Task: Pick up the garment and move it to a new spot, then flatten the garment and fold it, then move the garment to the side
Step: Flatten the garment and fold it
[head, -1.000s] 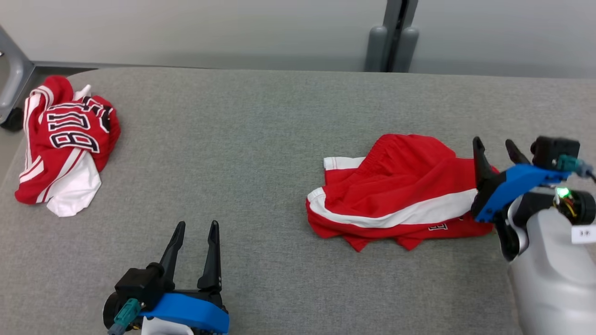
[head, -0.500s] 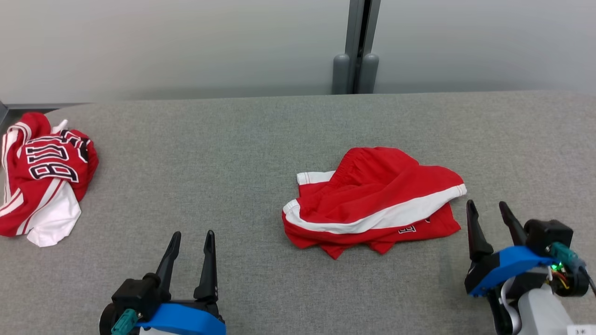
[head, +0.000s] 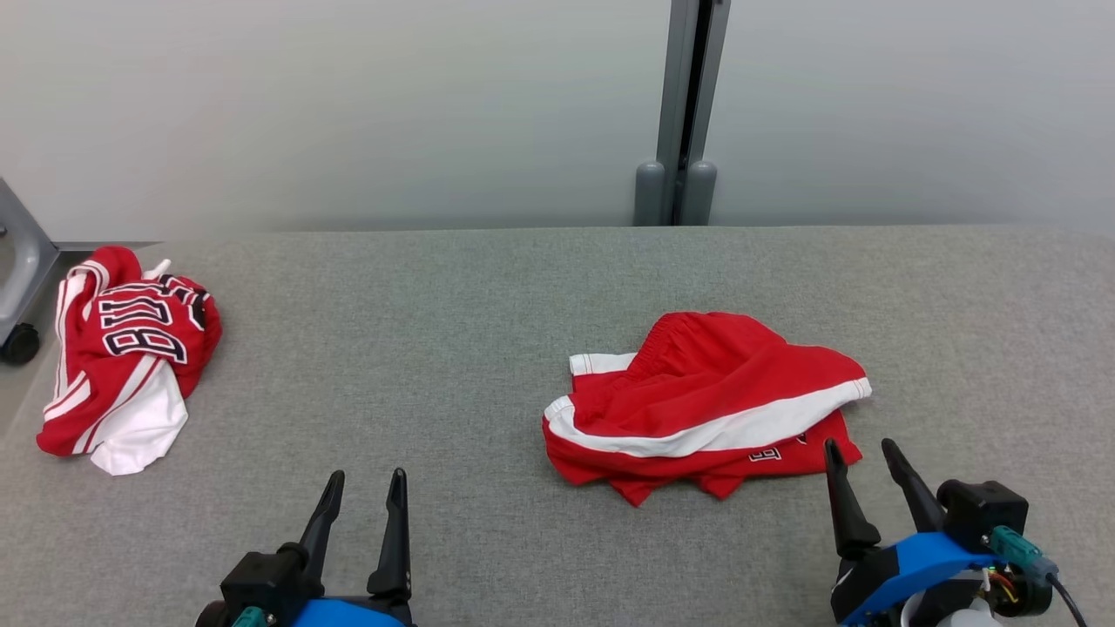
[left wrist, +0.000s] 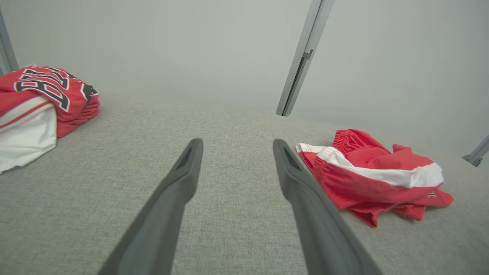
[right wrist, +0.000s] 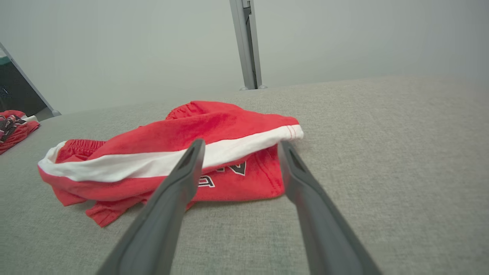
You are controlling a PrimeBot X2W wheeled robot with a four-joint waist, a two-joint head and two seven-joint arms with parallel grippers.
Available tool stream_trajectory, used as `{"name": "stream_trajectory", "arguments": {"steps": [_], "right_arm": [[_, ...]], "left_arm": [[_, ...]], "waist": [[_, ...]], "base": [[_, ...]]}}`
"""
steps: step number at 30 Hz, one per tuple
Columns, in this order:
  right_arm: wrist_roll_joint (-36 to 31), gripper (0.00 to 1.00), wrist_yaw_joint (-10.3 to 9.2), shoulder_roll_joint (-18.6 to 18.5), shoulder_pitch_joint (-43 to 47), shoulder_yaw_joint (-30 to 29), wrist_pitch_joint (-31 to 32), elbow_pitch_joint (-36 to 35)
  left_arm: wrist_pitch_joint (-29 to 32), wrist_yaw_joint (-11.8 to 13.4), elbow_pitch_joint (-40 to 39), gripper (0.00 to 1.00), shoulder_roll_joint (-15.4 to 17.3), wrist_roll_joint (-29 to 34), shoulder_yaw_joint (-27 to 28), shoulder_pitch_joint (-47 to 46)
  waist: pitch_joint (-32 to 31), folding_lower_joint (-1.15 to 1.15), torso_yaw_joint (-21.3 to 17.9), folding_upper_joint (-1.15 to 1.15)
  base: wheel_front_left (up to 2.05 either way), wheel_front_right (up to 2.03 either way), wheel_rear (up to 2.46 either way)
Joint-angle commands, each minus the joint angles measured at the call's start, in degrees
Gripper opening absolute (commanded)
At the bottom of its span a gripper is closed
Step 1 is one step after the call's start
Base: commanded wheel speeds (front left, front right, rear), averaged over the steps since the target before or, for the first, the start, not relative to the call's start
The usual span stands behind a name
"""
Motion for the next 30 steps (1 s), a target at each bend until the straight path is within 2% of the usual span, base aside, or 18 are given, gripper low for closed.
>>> {"name": "stream_trajectory", "arguments": {"steps": [1, 19, 24, 30], "right_arm": [[0.32, 1.0, 0.0, -0.1, 0.8, 0.37, -0.47, -0.01], [0.02, 1.0, 0.0, -0.08, 0.03, 2.16, -1.05, -0.45], [-0.38, 1.0, 0.0, -0.09, -1.51, 3.56, -0.21, -1.16], [-0.96, 1.0, 0.0, -0.08, -2.72, 3.97, 0.52, -2.26]], "left_arm": [[-0.15, 0.0, 0.21, 1.0, -0.02, 0.33, -0.24, 0.7], [-0.15, 0.2, 1.04, 1.0, -0.03, 0.44, -0.86, 0.13], [7.82, -0.09, 2.23, 1.0, 1.35, -0.25, -7.2, -8.82], [18.77, -0.14, 2.59, 1.0, 5.55, -8.46, -17.14, -19.14]], "waist": [[-0.26, 0.01, 0.15, 0.0], [0.09, 0.01, -0.23, 0.0], [2.46, 0.01, -1.36, 0.0], [5.18, 0.01, -2.8, 0.0]], "base": [[0.0, 0.0, 0.0], [0.0, 0.0, 0.0], [0.0, 0.0, 0.0], [0.0, 0.0, 0.0]]}}
